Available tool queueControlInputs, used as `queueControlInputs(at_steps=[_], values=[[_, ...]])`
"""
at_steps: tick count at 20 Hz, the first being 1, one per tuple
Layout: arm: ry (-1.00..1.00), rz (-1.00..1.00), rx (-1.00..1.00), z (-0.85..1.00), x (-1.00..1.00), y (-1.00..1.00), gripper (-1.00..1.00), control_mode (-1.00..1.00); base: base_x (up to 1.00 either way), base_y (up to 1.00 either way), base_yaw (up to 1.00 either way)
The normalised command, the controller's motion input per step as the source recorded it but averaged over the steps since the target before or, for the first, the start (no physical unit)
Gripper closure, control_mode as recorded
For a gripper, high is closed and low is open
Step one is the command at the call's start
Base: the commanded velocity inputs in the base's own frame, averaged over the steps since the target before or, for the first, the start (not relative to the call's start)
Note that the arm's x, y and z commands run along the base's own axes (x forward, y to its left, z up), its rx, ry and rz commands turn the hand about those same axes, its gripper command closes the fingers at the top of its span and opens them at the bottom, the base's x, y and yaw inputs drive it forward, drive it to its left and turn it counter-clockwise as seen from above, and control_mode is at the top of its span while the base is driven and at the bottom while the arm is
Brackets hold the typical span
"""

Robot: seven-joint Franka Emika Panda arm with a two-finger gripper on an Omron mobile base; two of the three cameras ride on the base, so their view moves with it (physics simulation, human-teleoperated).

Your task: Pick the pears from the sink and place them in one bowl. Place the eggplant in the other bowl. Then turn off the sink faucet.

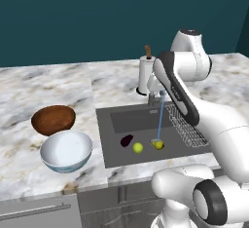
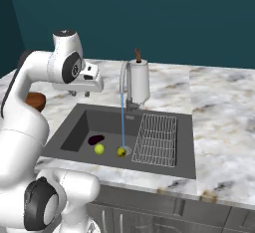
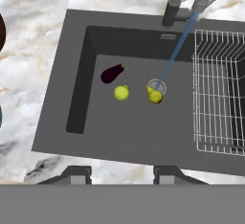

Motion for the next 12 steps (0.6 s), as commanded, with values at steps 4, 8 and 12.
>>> queueControlInputs(at_steps=[4,8,12], values=[[-0.05,0.0,0.0,0.0,0.0,0.0,-1.0,-1.0,0.0,0.0,0.0],[-0.12,0.0,0.0,-0.09,0.0,0.01,-1.0,-1.0,0.0,0.0,0.0],[-0.03,0.0,0.0,-0.23,0.0,0.02,-1.0,-1.0,0.0,0.0,0.0]])
